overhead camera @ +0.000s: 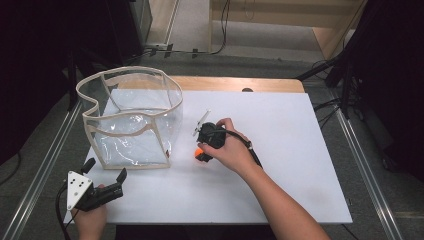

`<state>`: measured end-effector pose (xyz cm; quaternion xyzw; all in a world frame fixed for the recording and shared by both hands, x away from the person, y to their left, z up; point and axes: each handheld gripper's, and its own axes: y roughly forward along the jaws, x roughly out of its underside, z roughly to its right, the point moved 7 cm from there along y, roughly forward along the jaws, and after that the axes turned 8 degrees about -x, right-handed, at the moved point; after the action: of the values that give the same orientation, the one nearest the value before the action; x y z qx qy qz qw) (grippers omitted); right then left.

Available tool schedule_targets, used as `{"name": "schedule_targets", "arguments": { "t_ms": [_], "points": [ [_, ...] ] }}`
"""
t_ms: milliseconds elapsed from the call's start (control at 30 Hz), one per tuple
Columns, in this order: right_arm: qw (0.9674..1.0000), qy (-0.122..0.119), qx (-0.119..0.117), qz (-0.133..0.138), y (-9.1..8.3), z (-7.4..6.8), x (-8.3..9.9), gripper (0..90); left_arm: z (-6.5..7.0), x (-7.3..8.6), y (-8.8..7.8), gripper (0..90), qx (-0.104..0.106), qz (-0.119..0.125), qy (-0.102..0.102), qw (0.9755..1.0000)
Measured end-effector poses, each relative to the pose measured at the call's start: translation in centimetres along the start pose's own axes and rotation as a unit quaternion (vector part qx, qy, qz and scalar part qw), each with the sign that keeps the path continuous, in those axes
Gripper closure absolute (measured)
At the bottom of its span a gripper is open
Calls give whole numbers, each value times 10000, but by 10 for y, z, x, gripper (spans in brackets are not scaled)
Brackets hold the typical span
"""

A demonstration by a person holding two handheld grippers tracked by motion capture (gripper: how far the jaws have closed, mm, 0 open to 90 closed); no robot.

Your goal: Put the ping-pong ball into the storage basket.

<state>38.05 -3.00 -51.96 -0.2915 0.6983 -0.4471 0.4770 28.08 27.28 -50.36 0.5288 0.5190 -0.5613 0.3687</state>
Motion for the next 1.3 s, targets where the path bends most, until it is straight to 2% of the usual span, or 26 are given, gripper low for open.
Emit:
{"name": "schedule_targets", "arguments": {
  "t_ms": [800, 1300],
  "points": [
    [9995, 54, -50, -299, 14, 1, 1, 358, 0, 0, 0, 0, 6, -6, 2, 10000],
    [9994, 16, -108, -335, 21, 1, 1, 397, 0, 0, 0, 0, 10, 5, -3, 10000]
  ]
}}
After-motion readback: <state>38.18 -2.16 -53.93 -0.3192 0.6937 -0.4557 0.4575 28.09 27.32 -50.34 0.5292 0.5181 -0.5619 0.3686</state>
